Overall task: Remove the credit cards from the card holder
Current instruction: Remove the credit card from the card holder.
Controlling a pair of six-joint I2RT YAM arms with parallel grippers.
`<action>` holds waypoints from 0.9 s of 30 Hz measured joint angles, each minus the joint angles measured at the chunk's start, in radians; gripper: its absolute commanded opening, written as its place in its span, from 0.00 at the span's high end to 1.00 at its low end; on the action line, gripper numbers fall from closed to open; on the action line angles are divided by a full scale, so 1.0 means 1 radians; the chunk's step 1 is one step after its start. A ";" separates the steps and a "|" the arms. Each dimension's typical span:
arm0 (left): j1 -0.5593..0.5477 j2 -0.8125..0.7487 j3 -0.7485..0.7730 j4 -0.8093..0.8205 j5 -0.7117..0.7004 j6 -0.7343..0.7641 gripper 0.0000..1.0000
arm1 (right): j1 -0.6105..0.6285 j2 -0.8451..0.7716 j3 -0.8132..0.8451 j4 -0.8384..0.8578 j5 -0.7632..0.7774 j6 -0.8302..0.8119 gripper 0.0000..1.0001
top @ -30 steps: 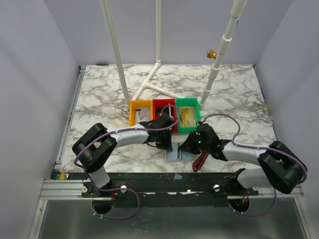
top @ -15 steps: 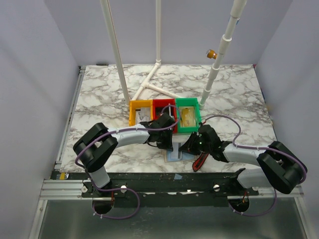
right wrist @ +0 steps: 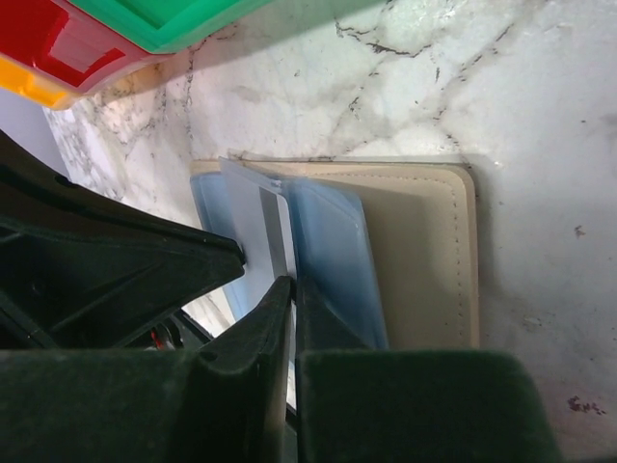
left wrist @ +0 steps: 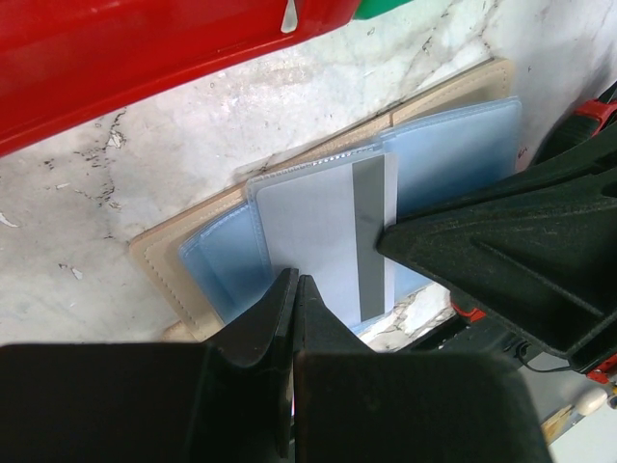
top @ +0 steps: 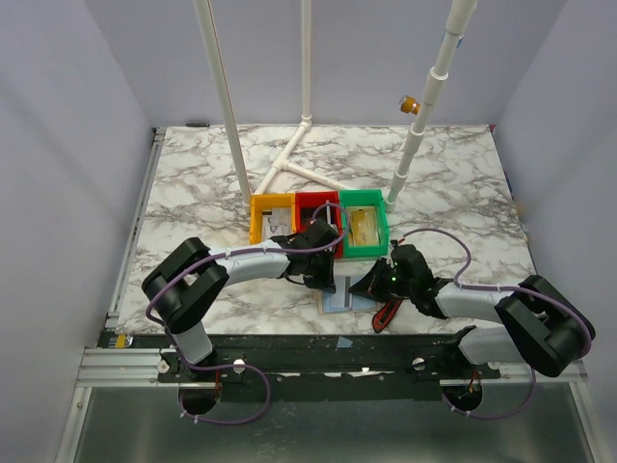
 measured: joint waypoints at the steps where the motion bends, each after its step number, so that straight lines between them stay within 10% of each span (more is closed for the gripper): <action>1: 0.000 0.000 0.000 0.000 0.000 -0.001 1.00 | -0.002 0.000 -0.002 0.005 -0.004 0.003 0.96; 27: 0.000 -0.005 0.000 -0.025 -0.035 -0.015 1.00 | -0.035 0.013 -0.017 0.047 -0.044 0.003 0.99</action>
